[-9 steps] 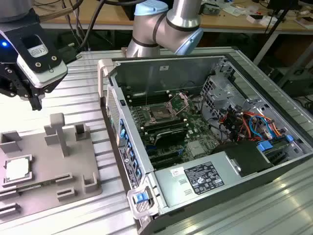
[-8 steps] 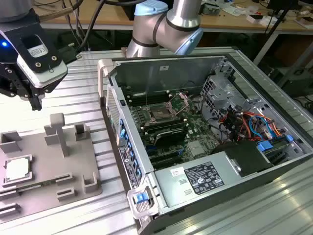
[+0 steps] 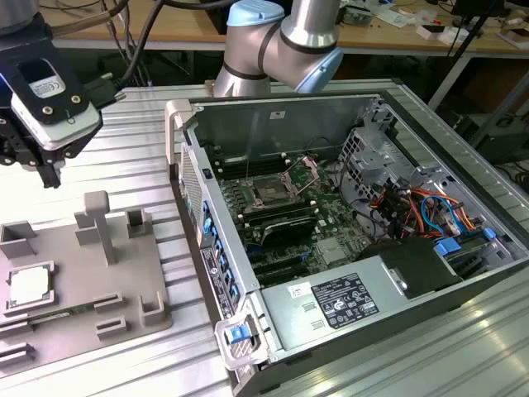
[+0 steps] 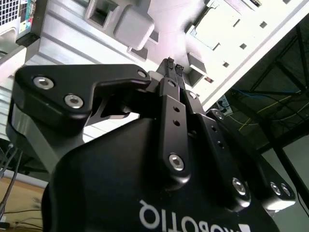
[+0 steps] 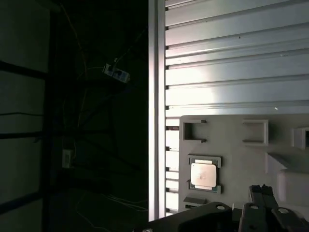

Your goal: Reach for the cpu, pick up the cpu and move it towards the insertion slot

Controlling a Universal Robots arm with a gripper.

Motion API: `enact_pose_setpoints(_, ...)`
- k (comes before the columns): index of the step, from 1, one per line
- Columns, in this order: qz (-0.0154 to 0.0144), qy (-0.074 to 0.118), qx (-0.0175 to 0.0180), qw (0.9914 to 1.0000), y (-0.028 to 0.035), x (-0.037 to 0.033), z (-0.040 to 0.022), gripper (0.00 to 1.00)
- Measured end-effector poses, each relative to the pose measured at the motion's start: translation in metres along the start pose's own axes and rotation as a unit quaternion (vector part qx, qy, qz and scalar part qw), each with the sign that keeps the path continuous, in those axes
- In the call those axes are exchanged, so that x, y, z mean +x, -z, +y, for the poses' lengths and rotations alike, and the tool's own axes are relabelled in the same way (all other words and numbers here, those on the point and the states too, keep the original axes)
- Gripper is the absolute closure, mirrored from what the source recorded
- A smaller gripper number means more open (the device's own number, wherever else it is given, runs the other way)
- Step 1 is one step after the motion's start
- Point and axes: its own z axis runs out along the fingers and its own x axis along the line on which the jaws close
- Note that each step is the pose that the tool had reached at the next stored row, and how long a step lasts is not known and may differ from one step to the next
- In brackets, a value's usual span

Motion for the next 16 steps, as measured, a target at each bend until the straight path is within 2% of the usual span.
enact_pose_setpoints(2, 0.0, 0.0, 0.0, 1.0, -0.0005, 0.0092, 0.0001, 0.89)
enact_pose_setpoints(3, -0.0001, 0.0, 0.0, 1.0, -0.0016, 0.0186, 0.0003, 0.89)
enact_pose_setpoints(5, -0.0001, 0.0, 0.0, 1.0, -0.003, 0.0301, 0.0005, 0.89)
enact_pose_setpoints(6, 0.0, 0.0, 0.0, 1.0, -0.0036, 0.0357, 0.0005, 0.89)
enact_pose_setpoints(7, -0.0001, 0.0, 0.0, 1.0, -0.0044, 0.0402, 0.0006, 0.83)
enact_pose_setpoints(9, -0.0001, 0.0, -0.0002, 1.0, -0.007, 0.0501, 0.0005, 0.83)
enact_pose_setpoints(10, -0.0001, 0.0, -0.0002, 1.0, -0.0094, 0.0564, 0.0, 0.7)
enact_pose_setpoints(11, -0.0001, 0.0, -0.0002, 1.0, -0.0112, 0.0601, -0.0003, 0.7)
enact_pose_setpoints(12, 0.0003, 0.0, -0.0002, 1.0, -0.0153, 0.0663, -0.0014, 0.64)
enact_pose_setpoints(13, 0.0004, 0.0, -0.0002, 1.0, -0.0184, 0.0688, -0.0034, 0.52)
enact_pose_setpoints(14, 0.0004, 0.0, -0.0002, 1.0, -0.0206, 0.0696, -0.0046, 0.46)
enact_pose_setpoints(15, 0.0004, 0.0, -0.0002, 1.0, -0.0224, 0.0698, -0.0052, 0.46)
enact_pose_setpoints(16, 0.0004, 0.0, -0.0002, 1.0, -0.0248, 0.0699, -0.0054, 0.4)
